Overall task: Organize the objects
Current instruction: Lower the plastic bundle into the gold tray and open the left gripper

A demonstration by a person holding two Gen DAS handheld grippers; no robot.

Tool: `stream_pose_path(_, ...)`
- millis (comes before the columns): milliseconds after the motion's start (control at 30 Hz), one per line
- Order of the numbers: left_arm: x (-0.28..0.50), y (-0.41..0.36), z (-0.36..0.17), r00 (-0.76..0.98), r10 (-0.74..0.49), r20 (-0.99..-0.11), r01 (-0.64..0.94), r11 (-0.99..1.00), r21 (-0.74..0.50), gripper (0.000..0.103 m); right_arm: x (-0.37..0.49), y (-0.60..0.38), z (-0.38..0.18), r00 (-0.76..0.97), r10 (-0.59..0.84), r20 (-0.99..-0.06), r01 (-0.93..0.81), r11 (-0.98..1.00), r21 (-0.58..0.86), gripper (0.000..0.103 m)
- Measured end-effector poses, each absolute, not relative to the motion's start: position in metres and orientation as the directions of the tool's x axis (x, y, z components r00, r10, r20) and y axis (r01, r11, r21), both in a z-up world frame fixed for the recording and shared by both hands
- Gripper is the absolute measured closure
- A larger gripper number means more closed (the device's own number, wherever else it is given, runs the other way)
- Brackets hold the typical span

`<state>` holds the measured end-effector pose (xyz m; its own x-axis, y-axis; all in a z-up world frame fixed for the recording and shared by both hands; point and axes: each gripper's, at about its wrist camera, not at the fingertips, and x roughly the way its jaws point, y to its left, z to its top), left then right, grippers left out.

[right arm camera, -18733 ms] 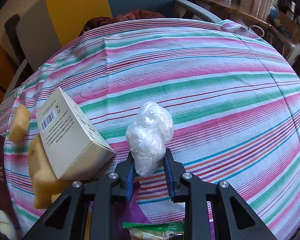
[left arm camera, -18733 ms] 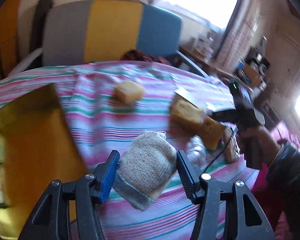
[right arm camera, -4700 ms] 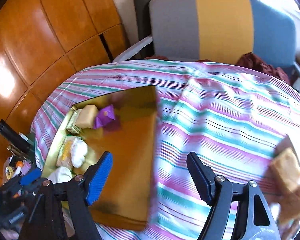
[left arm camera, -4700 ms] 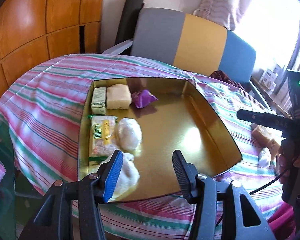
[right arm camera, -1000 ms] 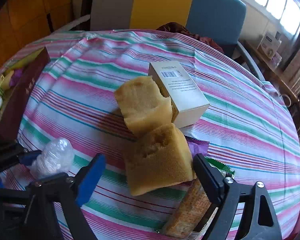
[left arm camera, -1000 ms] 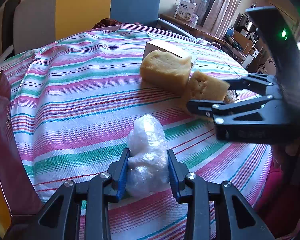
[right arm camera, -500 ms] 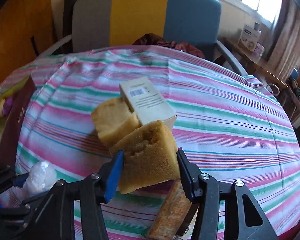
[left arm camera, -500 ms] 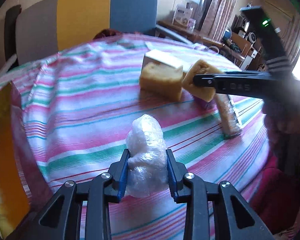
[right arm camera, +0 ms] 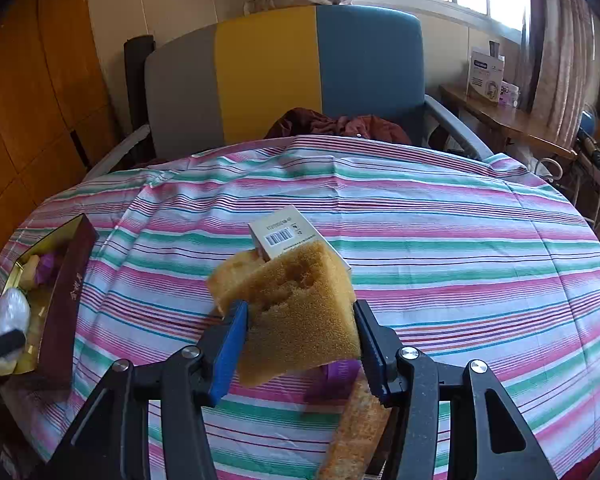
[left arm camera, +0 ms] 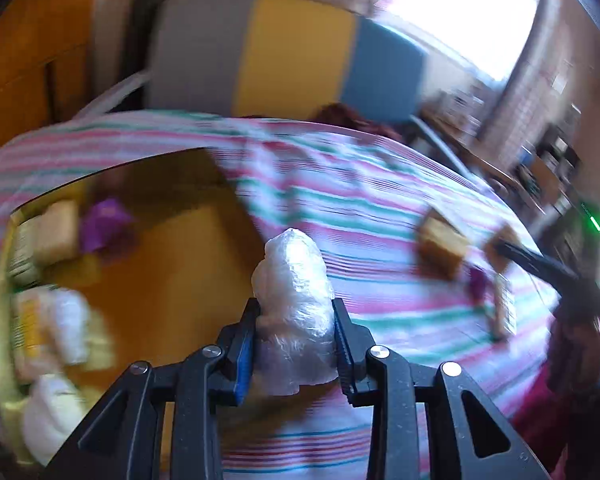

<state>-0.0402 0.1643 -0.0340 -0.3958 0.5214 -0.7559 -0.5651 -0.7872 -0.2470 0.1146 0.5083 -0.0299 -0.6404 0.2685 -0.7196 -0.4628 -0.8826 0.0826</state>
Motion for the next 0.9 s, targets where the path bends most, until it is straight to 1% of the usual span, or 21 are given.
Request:
stream_pose_path(133,-0.088,0.124,-0.049,-0.399,0.45,-0.799,-0.428,-0.862,-0.271,0.07,0.114,0.504,-0.03,-0.641,0.265,-0.72,-0.453,-0.888,0.077,0.049)
stream_pose_path(233,-0.115,0.107,-0.058,-0.411,0.396,-0.821,-0.374,-0.895,-0.244,0.07,0.114,0.503,-0.031,-0.638,0.265,-0.723,-0.45,-0.89,0.071,0.049)
stream_pose_path(467,-0.157,0.103,-0.091,-0.379,0.327,-0.866,-0.3,-0.928,-0.219,0.07,0.113,0.504,-0.033,-0.631,0.267,-0.728,-0.45,-0.891,0.062,0.049)
stream_pose_path(567,-0.171,0.098,-0.107,-0.374,0.262,-0.89,-0.251,-0.952,-0.175,0.069,0.111,0.504,-0.034,-0.628,0.268,-0.731,-0.449,-0.892,0.059,0.049)
stream_pose_path(633,-0.177,0.094,-0.111,-0.354,0.258,-0.899,-0.224,-0.957,-0.187,0.068,0.111,0.504,-0.034,-0.628,0.269,-0.73,-0.448,-0.892,0.057,0.049)
stream_pose_path(700,-0.179,0.094,-0.11,-0.36,0.243,-0.901,-0.216,-0.961,-0.174,0.068,0.111,0.504,-0.035,-0.628,0.269,-0.731,-0.448,-0.892,0.056,0.049)
stream_pose_path(800,-0.178,0.092,-0.111,-0.352,0.241,-0.904,-0.209,-0.962,-0.175,0.065,0.112,0.504,-0.034,-0.629,0.269,-0.729,-0.446,-0.893,0.056,0.049)
stream_pose_path(833,-0.178,0.092,-0.11,-0.355,0.235,-0.905,-0.21,-0.963,-0.168,0.062,0.112,0.504,-0.034,-0.63,0.269,-0.728,-0.446,-0.893,0.056,0.049)
stream_pose_path(900,-0.177,0.093,-0.11,-0.364,0.217,-0.906,-0.211,-0.966,-0.147,0.06,0.113,0.504,-0.034,-0.63,0.271,-0.728,-0.448,-0.892,0.056,0.049)
